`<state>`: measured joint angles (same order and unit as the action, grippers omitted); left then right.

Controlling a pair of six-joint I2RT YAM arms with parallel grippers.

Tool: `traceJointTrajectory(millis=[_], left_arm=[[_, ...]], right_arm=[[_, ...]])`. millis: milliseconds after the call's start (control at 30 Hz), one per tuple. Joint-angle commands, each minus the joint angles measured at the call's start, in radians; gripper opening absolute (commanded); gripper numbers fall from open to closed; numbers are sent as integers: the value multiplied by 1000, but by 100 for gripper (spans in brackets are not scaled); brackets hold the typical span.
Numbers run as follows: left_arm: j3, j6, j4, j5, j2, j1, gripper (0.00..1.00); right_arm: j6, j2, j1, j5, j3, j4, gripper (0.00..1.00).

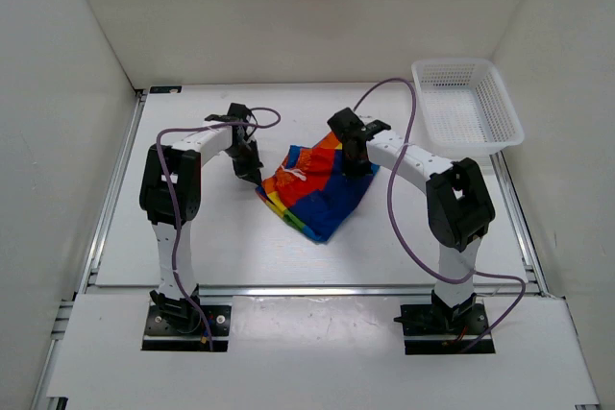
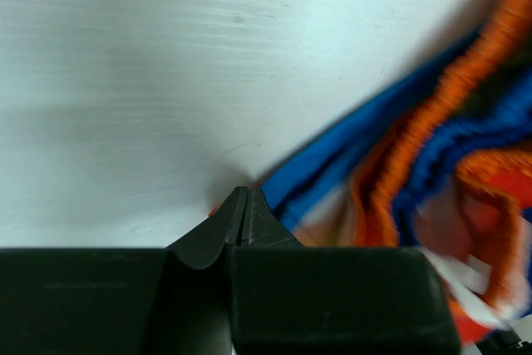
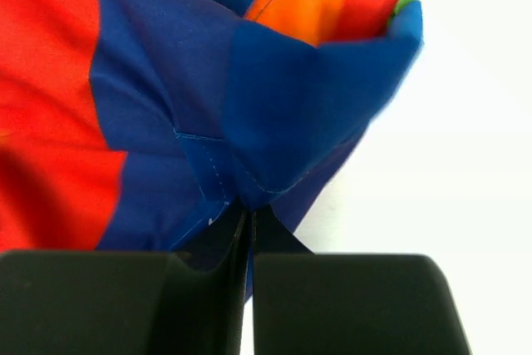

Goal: Fold and stack the shorts
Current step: Fold the shorts

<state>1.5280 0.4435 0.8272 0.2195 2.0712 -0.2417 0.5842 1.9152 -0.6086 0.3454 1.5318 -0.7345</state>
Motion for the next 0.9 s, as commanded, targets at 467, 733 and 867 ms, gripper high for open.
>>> traceJointTrajectory(millis=[467, 733, 867], left_arm=[[-40, 34, -45, 12, -63, -31, 10], [-98, 34, -45, -32, -271, -31, 10], [-117, 24, 1, -57, -414, 19, 10]], right_arm=[[71, -19, 41, 67, -171, 15, 61], [39, -273, 110, -29, -153, 26, 96], [16, -364, 133, -43, -205, 17, 93]])
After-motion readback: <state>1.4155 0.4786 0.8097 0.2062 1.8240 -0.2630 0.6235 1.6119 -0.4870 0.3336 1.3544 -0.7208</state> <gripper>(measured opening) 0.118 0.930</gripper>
